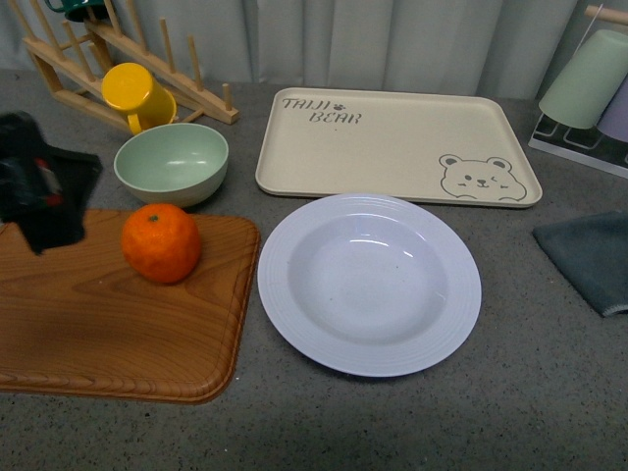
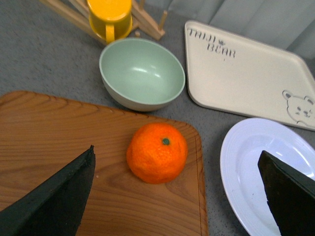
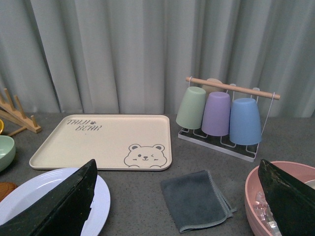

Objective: Place orange and plate with both arms

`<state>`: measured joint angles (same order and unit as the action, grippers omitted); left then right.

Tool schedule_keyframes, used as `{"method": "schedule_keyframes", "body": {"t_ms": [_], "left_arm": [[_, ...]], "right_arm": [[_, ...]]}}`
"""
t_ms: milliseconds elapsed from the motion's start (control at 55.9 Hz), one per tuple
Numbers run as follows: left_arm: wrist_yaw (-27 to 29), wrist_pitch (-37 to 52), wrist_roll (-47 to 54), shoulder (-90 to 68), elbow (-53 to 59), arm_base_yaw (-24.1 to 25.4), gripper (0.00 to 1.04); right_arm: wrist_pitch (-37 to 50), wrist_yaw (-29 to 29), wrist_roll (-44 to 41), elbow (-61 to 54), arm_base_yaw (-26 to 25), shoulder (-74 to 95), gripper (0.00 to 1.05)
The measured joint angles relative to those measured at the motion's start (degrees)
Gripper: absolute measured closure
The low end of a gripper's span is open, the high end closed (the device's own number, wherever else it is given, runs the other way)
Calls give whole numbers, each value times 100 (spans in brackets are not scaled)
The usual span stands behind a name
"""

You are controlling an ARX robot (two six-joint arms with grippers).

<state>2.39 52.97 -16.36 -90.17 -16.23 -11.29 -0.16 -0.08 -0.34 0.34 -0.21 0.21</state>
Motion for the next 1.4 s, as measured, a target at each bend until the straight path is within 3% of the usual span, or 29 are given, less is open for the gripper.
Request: {"method": "schedule_keyframes", "body": {"t_ms": [430, 1235, 1396], "left_arm": [[-328, -72, 581, -2004, -1182, -223, 6], [-501, -212, 1187, -3156, -1897, -42, 7], [-485, -245, 1180, -3198, -1906, -4, 30]], "right_arm": [[0, 2, 0, 0, 0, 0, 9], [0, 0, 0, 0, 0, 0, 9], [0, 0, 0, 0, 0, 0, 9]]}}
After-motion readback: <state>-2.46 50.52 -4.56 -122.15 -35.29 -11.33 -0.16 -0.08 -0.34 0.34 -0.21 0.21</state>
